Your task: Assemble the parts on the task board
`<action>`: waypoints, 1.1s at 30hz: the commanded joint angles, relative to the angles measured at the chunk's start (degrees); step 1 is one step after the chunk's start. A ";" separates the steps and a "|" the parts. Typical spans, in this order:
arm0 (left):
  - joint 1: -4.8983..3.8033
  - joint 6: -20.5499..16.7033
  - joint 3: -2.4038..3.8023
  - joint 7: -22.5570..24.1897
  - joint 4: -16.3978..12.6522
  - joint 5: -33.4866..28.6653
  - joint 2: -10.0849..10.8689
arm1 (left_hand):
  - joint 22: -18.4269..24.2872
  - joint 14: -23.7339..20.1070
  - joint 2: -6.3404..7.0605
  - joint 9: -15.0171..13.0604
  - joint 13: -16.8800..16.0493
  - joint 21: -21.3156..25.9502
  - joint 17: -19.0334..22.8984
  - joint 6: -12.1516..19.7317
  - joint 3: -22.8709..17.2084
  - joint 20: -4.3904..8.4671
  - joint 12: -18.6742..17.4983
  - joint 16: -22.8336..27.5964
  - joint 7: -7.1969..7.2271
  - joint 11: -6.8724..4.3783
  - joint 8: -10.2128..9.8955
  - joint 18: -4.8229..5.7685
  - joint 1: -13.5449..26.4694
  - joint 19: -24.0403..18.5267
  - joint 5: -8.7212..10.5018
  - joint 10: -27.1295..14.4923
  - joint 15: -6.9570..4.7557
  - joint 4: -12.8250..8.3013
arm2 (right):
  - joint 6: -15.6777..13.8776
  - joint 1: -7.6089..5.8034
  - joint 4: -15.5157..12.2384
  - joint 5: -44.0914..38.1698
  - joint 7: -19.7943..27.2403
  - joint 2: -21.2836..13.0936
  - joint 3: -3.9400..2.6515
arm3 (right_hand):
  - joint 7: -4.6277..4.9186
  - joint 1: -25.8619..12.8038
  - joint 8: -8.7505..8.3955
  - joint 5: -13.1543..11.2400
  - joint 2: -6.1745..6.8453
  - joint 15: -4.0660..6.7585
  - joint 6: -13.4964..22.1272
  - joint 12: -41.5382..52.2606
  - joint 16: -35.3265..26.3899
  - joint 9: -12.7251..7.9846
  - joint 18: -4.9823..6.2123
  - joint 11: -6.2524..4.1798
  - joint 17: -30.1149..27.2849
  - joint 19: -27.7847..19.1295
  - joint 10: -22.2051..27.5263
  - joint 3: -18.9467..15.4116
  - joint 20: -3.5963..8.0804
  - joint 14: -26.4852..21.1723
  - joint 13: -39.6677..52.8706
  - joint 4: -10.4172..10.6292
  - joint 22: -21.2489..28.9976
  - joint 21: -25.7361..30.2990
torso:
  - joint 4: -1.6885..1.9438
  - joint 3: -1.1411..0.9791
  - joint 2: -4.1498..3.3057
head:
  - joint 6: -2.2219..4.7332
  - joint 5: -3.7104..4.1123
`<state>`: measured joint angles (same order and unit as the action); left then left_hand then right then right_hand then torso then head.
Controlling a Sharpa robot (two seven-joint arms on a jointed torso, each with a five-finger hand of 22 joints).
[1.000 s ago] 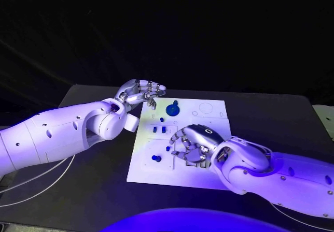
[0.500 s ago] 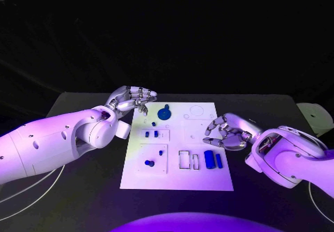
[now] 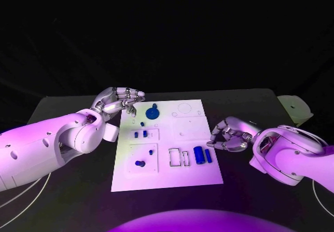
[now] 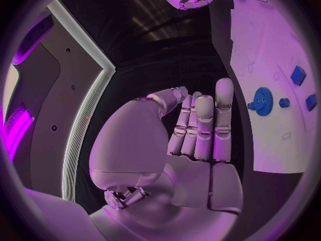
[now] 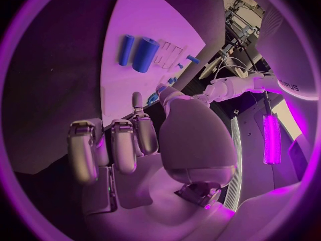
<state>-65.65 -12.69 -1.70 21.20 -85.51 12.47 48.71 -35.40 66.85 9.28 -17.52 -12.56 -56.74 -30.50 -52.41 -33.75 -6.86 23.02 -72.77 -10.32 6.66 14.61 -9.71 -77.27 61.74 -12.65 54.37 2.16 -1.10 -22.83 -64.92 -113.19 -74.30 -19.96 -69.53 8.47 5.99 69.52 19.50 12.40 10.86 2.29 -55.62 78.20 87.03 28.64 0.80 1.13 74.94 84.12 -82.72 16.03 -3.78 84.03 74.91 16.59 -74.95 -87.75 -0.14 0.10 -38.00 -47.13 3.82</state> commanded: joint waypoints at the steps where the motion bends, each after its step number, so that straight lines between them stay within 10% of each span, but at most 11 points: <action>1: 0.01 1.08 0.00 0.42 -0.30 0.04 0.02 | 0.08 -0.40 -0.19 -0.04 0.08 0.28 -0.03 0.31 0.25 -0.31 0.35 -0.28 -0.04 0.09 0.12 -0.91 0.19 -0.26 -0.13 -0.44 0.02 0.00 | 0.69 0.88 -0.18 -3.06 -4.35 0.80 0.09 | -0.25 -0.64 0.21 0.37 0.14 0.38 -0.01 0.33 0.32 0.11 -0.40 0.11 8.18 5.29 -0.32 -0.28 0.37 4.59 5.48 -0.01 -14.52 -0.40 | -0.01 0.06 -0.06 | 0.03 0.40; 15: 0.02 1.11 -0.02 0.62 -0.53 0.04 0.25 | 0.10 -0.36 -0.24 -0.03 0.09 0.30 -0.12 0.42 0.30 -0.32 0.40 -0.34 -0.07 0.10 0.10 -0.91 0.33 -0.26 -0.14 -0.46 0.03 0.12 | -0.90 4.36 1.31 -7.28 -8.37 5.51 0.16 | -0.29 -1.11 0.24 0.54 0.40 0.41 0.06 0.09 0.23 0.42 -0.37 0.08 7.97 5.23 -0.20 -1.23 0.42 4.54 5.33 0.08 -14.47 -0.22 | -0.03 -0.04 -0.07 | -0.31 0.22; 33: 0.02 1.12 -0.02 0.44 -0.49 0.03 0.35 | 0.15 -0.30 -0.45 -0.05 0.13 0.38 -0.23 0.54 0.38 -0.38 0.50 -0.47 -0.09 0.13 0.14 -0.91 0.68 -0.25 -0.16 -0.56 0.08 0.47 | 1.14 4.91 3.23 -8.55 -10.09 8.01 0.16 | -0.30 -1.46 0.22 0.51 0.42 0.42 0.17 -0.24 0.14 0.59 -0.34 0.07 7.75 5.19 -0.01 -1.83 0.44 4.48 5.10 0.12 -14.43 -0.09 | -0.04 0.04 0.00 | -0.48 -0.10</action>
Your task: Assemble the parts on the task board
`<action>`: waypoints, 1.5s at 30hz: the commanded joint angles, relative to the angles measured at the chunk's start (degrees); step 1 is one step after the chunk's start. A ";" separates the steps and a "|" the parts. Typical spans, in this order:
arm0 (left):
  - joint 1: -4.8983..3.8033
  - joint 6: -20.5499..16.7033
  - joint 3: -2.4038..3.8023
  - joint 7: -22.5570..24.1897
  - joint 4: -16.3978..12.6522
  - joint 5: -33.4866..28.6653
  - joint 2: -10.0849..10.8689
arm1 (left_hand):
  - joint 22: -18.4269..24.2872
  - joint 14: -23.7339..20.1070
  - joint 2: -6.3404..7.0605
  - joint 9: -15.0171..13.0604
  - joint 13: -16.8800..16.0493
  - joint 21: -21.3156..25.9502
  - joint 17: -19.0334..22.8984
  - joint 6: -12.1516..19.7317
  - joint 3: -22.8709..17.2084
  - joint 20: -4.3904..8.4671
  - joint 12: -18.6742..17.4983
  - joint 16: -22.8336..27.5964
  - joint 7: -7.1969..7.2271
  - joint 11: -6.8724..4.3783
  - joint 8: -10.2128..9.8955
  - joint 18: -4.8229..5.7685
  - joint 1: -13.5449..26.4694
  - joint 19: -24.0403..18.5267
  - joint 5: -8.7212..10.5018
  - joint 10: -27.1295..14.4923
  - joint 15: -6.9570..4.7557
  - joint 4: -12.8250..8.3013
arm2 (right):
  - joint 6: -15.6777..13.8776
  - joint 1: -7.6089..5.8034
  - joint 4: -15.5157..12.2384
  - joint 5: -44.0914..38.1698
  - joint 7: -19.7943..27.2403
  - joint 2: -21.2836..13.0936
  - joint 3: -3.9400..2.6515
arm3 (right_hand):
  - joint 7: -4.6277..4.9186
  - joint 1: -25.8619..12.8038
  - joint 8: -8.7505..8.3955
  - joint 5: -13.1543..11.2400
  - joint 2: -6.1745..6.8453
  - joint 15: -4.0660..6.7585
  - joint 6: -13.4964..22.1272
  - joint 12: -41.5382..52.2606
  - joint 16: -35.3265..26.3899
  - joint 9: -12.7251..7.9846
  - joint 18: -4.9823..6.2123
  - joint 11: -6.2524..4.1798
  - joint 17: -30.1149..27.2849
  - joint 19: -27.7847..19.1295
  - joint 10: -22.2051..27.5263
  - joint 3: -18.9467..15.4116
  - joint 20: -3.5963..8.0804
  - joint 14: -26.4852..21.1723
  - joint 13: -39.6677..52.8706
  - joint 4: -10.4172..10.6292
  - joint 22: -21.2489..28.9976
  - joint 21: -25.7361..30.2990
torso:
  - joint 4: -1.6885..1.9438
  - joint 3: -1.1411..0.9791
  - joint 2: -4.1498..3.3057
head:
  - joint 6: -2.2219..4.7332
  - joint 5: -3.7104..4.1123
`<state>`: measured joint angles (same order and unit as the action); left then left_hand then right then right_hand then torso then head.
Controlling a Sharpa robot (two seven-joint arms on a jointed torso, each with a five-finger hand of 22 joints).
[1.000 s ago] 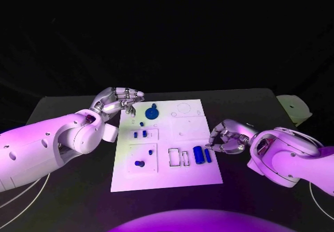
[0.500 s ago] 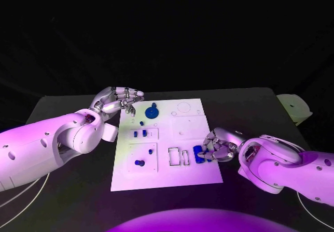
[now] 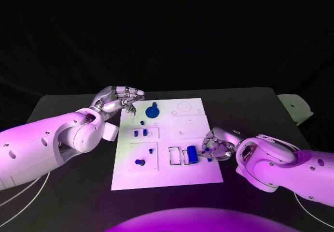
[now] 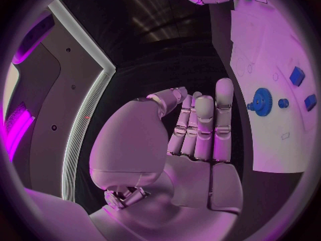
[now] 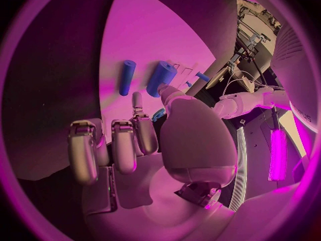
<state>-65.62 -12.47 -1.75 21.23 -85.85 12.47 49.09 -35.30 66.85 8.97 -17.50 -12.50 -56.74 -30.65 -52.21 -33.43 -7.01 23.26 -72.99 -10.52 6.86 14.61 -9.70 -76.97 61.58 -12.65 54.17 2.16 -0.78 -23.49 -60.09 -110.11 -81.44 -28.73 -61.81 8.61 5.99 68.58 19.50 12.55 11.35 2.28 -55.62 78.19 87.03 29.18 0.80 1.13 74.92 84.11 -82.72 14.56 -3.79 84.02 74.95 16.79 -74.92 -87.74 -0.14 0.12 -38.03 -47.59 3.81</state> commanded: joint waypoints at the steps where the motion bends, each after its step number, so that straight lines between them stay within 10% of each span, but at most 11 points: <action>1: -0.01 0.92 0.03 0.40 -0.16 0.03 -0.03 | 0.06 -0.30 -0.15 -0.07 0.07 0.38 -0.07 0.34 0.07 -0.23 0.27 -0.24 0.11 -0.07 0.14 -0.91 0.38 -0.10 -0.16 -0.36 0.08 0.16 | 2.02 0.08 0.25 -1.46 -1.37 0.49 0.02 | -0.30 -0.60 0.22 0.31 -0.07 0.43 0.20 -0.28 0.14 0.09 -0.35 0.07 7.76 5.21 0.01 -0.50 0.45 4.49 5.04 -0.09 -14.46 -0.13 | -0.05 0.03 0.04 | -0.02 -0.11; 27: -0.01 0.92 0.03 0.30 -0.21 0.02 0.00 | 0.10 -0.28 -0.21 -0.08 0.11 0.43 -0.13 0.40 0.12 -0.26 0.31 -0.32 0.11 -0.06 0.17 -0.91 0.56 -0.09 -0.16 -0.47 0.10 0.33 | 3.30 1.45 1.50 -0.97 -1.39 4.54 0.04 | -0.66 -4.65 0.47 -0.75 -2.38 0.66 0.03 -0.05 0.39 1.65 -0.47 -0.22 8.42 5.39 -0.35 -5.85 0.65 4.63 5.48 0.02 -14.63 -0.68 | -0.01 0.01 0.05 | -0.29 -0.06; 38: -0.01 0.98 0.03 0.17 -0.20 0.00 -0.05 | 0.16 -0.27 -0.33 -0.13 0.14 0.51 -0.14 0.42 0.21 -0.30 0.39 -0.40 0.09 -0.03 0.25 -0.91 0.85 -0.08 -0.17 -0.58 0.13 0.62 | 5.99 1.88 2.37 -2.96 -1.64 5.21 0.04 | -0.62 -0.90 0.32 -0.36 -2.13 0.65 0.31 -0.37 0.34 2.26 -0.41 -0.20 8.32 5.31 -0.17 -7.17 0.66 4.60 5.39 -0.34 -14.56 -0.42 | -0.10 0.02 0.05 | -0.26 -0.02; 45: -0.01 1.00 0.03 0.12 -0.21 -0.02 -0.05 | 0.17 -0.28 -0.36 -0.13 0.15 0.53 -0.12 0.43 0.24 -0.31 0.40 -0.41 0.09 -0.02 0.27 -0.91 0.95 -0.08 -0.17 -0.61 0.15 0.71 | 1.52 2.01 2.11 -1.82 -1.91 5.02 0.04 | -1.13 4.79 0.79 1.20 -4.12 0.99 -0.88 0.22 0.62 2.99 -0.59 -0.65 9.01 5.58 -0.68 -5.91 0.89 4.75 5.99 -0.71 -14.79 -1.25 | -0.04 0.04 0.03 | -0.24 0.03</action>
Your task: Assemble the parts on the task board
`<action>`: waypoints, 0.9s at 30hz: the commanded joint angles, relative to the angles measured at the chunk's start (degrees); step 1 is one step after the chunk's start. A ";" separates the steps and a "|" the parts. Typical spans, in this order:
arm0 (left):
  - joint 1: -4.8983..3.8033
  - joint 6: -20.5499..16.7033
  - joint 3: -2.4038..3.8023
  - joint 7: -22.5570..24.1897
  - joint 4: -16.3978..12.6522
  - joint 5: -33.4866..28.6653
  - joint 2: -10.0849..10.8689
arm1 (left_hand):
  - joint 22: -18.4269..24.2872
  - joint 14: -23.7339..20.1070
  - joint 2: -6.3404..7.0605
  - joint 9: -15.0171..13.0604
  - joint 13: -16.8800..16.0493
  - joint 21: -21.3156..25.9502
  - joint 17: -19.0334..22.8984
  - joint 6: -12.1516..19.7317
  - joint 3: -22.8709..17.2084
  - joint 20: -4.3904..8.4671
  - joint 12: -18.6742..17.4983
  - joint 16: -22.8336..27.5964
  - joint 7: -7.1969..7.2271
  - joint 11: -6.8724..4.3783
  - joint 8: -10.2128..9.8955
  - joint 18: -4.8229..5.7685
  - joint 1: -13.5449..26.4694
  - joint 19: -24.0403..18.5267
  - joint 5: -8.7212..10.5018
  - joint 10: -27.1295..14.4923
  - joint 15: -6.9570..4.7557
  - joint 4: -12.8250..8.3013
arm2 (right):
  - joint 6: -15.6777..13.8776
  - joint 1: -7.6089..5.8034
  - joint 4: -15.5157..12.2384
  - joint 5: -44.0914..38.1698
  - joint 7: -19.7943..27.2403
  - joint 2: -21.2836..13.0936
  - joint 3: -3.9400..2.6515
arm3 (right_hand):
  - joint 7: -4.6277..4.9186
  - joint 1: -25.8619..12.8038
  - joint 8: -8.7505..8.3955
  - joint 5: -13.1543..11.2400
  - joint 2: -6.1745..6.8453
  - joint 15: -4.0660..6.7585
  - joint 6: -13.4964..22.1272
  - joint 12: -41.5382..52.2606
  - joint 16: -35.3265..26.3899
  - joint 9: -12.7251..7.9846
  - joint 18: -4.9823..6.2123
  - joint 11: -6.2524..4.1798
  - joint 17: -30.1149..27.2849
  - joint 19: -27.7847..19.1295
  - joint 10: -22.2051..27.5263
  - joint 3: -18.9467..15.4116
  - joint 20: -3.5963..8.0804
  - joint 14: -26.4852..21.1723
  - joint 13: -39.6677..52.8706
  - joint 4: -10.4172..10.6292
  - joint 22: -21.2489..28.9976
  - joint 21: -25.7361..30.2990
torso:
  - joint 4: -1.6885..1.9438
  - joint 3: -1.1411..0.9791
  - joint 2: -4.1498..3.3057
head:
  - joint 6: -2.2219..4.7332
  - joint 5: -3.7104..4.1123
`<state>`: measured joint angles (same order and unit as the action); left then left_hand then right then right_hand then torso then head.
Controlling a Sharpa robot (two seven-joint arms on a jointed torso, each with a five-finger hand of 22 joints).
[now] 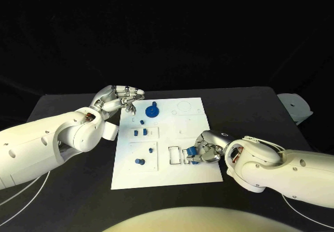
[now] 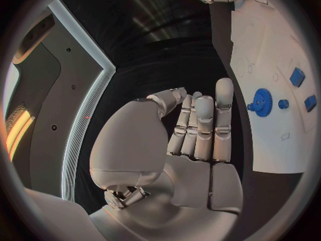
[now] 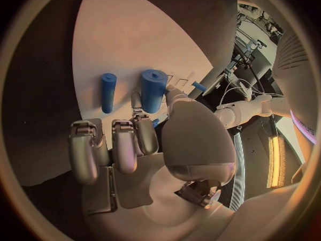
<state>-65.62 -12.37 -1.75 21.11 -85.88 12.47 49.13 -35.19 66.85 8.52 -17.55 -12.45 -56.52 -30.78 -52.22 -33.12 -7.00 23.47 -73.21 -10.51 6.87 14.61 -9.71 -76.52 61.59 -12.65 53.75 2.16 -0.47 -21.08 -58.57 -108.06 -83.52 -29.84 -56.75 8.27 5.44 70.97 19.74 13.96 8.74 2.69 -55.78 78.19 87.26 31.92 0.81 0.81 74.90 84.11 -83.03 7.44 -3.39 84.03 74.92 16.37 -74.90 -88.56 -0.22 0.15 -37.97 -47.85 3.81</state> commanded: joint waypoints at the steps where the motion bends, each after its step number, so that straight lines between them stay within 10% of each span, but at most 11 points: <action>1: -0.02 0.90 0.03 0.24 -0.17 -0.01 -0.08 | 0.09 -0.28 0.05 -0.10 0.11 0.33 0.02 0.47 -0.04 -0.33 0.21 -0.21 0.09 -0.02 0.28 -0.91 0.60 -0.08 -0.17 -0.24 0.16 0.50 | -1.84 0.50 -0.08 0.90 -0.80 -0.16 0.39 | -0.78 3.32 0.68 0.39 -1.97 0.73 -1.03 0.35 0.45 0.35 -0.66 -0.51 9.19 5.66 -0.47 1.94 0.59 4.79 6.14 -0.34 -14.89 -0.71 | 0.04 -0.01 -0.03 | 0.01 0.00; 13: -0.02 1.39 0.03 0.11 -0.22 -0.41 -0.05 | 0.12 -0.35 -0.03 -0.12 0.13 0.37 0.16 0.46 -0.03 -0.35 0.24 -0.20 0.11 -0.02 0.33 -0.91 0.69 -0.08 -0.20 -0.30 0.17 0.62 | -9.69 -0.12 -4.22 12.50 0.88 -1.88 0.07 | -1.30 3.21 1.28 2.59 -2.76 1.14 -2.20 0.22 0.72 0.84 -0.81 -0.99 9.82 5.89 -0.67 3.80 1.00 4.93 6.12 0.30 -15.10 -1.44 | -0.01 0.05 -0.09 | 0.13 -0.19; 27: -0.01 1.42 0.03 0.16 -0.25 -0.54 -0.20 | 0.13 -0.33 -0.06 -0.13 0.14 0.38 0.10 0.47 -0.05 -0.35 0.25 -0.23 0.12 -0.03 0.34 -0.91 0.69 -0.08 -0.21 -0.32 0.17 0.64 | -5.57 -0.70 -3.86 13.54 1.15 1.15 -0.02 | -1.91 0.16 2.46 1.93 -2.79 1.54 -3.52 0.64 0.77 1.65 -0.81 -1.47 9.94 5.89 -1.12 3.82 1.36 4.94 6.55 0.38 -15.10 -1.44 | 0.10 0.01 -0.04 | 0.02 -0.52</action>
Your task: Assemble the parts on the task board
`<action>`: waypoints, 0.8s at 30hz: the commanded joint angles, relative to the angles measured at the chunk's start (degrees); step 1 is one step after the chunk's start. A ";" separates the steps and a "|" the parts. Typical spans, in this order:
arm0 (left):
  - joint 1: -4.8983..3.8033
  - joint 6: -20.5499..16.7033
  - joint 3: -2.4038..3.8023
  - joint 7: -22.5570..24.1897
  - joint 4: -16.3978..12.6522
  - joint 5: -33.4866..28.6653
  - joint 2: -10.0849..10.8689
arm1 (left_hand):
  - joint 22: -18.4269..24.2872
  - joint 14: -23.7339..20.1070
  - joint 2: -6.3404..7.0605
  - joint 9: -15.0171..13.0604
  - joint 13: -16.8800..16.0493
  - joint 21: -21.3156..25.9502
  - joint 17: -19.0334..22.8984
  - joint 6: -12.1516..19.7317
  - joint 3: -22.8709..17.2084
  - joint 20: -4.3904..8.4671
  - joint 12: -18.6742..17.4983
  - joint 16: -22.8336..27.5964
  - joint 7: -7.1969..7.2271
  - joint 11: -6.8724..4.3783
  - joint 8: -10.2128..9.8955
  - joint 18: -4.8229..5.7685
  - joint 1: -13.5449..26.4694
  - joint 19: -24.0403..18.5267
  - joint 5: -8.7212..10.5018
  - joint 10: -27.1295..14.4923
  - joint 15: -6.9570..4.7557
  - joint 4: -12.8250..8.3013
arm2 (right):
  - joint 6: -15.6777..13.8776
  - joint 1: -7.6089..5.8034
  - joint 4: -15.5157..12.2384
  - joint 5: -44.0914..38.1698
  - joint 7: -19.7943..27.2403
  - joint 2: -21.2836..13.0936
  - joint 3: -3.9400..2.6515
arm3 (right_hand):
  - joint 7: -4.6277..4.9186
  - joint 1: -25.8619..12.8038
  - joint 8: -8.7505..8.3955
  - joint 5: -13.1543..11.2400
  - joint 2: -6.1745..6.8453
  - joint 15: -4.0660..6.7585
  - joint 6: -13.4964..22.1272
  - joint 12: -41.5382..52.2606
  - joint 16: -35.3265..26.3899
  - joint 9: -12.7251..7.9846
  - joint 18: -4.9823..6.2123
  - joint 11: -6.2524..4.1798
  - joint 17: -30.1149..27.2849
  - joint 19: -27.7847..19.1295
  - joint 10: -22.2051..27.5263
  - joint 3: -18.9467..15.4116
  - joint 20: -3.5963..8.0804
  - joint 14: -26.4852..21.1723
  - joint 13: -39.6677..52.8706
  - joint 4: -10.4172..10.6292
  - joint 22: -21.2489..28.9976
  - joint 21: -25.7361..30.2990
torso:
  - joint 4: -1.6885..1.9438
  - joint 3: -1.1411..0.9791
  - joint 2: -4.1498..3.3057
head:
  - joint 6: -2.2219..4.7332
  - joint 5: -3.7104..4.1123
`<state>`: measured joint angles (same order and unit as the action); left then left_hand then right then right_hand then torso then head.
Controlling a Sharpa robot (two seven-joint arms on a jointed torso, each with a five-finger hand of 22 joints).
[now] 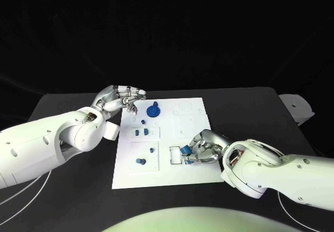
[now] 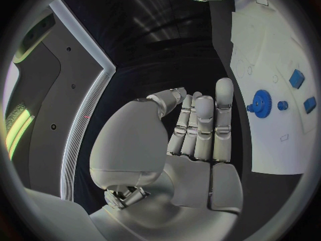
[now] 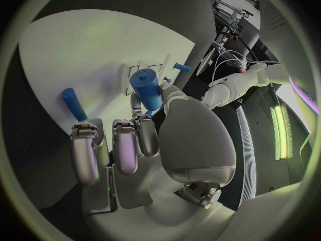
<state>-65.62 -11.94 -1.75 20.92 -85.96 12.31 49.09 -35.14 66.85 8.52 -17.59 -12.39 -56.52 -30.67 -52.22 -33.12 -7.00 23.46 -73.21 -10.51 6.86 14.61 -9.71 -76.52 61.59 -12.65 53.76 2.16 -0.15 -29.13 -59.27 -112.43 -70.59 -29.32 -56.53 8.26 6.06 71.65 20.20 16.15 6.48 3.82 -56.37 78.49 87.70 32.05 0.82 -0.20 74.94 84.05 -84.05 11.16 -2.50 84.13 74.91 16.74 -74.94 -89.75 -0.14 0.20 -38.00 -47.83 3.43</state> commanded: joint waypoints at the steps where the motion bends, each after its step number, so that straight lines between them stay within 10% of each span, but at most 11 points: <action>1: -0.01 0.98 0.03 0.37 -0.17 -0.38 -0.18 | 0.09 -0.32 -0.09 -0.09 0.09 0.40 -0.06 0.50 -0.07 -0.36 0.27 -0.26 0.13 -0.04 0.35 -0.92 0.68 -0.08 -0.23 -0.35 0.16 0.33 | 2.79 0.00 0.74 0.42 0.60 1.31 -0.01 | -2.59 -1.15 2.18 -0.46 -0.52 0.46 -3.06 0.45 0.34 1.65 -0.82 -0.51 9.93 5.95 -0.19 -0.01 0.50 4.85 6.66 0.02 -15.06 -0.25 | 0.04 -0.03 0.00 | 0.00 -0.15; 15: -0.02 0.84 0.03 0.25 -0.30 -0.38 -0.20 | 0.11 -0.33 -0.09 -0.09 0.10 0.43 -0.06 0.58 -0.07 -0.36 0.30 -0.28 0.13 -0.04 0.34 -0.92 0.69 -0.07 -0.24 -0.39 0.16 0.34 | 3.59 -0.01 3.11 -4.36 -0.71 4.93 -0.01 | -3.09 -6.65 4.01 0.15 -0.27 0.83 -3.68 1.66 0.41 2.92 -0.82 -0.94 10.15 5.95 -0.98 -2.35 0.87 4.89 7.78 0.07 -15.06 -0.25 | 0.06 0.02 -0.07 | -0.04 -0.58; 18: -0.02 0.81 0.03 0.20 -0.32 -0.38 -0.21 | 0.13 -0.33 0.02 -0.05 0.11 0.46 -0.07 0.85 -0.03 -0.36 0.34 -0.31 0.06 -0.02 0.23 -0.93 0.74 -0.06 -0.25 -0.45 0.16 0.36 | 3.58 -0.05 3.57 -4.95 -0.82 5.12 -0.01 | -3.26 -8.88 4.84 -6.40 -0.80 0.96 -3.38 1.56 0.43 3.55 -0.82 -1.08 10.22 5.95 -0.99 -4.32 1.01 4.90 7.87 0.06 -15.06 -0.25 | 0.06 0.00 -0.07 | -0.06 -0.66; 24: -0.02 0.79 0.03 0.15 -0.36 -0.38 -0.17 | 0.15 -0.34 0.06 -0.02 0.13 0.48 -0.06 1.00 -0.01 -0.37 0.35 -0.33 0.02 0.01 0.17 -0.93 0.77 -0.05 -0.25 -0.50 0.17 0.38 | 4.45 -0.12 4.29 -6.17 -1.10 5.32 -0.01 | -3.29 -9.24 5.15 -7.15 -0.78 0.99 -3.31 1.85 0.45 3.76 -0.82 -1.10 10.26 5.95 -1.15 -5.10 1.04 4.91 8.13 0.09 -15.06 -0.25 | -0.06 -0.03 -0.03 | -0.13 -0.93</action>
<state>-65.62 -11.88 -1.75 20.83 -86.12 12.23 49.01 -35.08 66.85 8.76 -17.57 -12.34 -56.30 -30.70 -51.50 -33.12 -7.00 23.46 -73.21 -10.42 6.86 14.61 -9.71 -76.28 61.60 -12.65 53.76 2.16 -0.15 -26.12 -59.39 -108.17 -74.44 -29.92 -51.31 8.26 3.43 62.77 25.06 9.13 5.70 4.43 -59.38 80.01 87.92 35.76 0.82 -1.10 74.92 83.91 -83.97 6.19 -1.94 83.92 74.90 16.80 -74.92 -89.75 -0.14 0.20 -38.05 -47.89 2.61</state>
